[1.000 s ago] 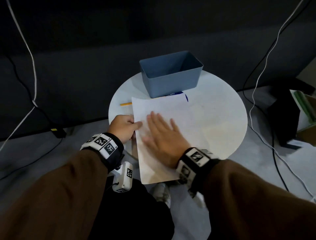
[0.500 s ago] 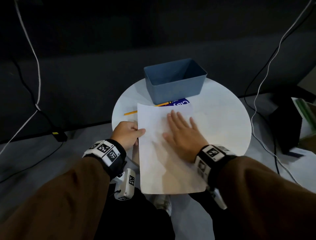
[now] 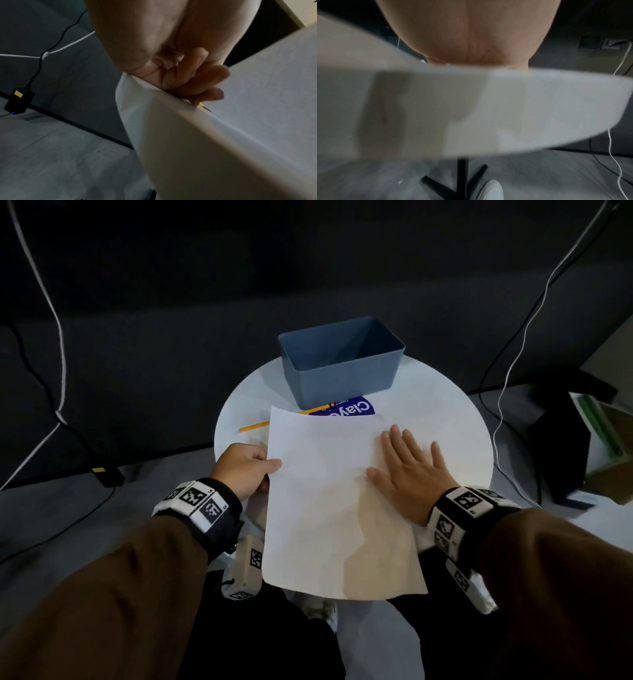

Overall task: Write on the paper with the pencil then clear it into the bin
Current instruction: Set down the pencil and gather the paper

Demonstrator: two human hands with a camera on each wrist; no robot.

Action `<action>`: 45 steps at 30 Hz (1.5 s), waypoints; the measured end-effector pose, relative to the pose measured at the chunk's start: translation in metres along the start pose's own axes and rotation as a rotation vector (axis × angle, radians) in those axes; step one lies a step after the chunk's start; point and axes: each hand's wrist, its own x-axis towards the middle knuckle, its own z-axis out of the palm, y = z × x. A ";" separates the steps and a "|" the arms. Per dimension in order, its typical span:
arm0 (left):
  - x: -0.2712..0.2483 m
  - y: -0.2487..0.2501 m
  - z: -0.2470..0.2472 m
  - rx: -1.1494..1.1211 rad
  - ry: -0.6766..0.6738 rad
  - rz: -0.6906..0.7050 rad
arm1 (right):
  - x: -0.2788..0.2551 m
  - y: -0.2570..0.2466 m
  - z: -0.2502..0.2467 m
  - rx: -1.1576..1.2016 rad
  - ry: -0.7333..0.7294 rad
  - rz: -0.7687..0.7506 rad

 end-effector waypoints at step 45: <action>-0.008 0.009 -0.006 -0.011 -0.059 -0.053 | 0.048 -0.128 -0.013 0.162 -0.074 -0.166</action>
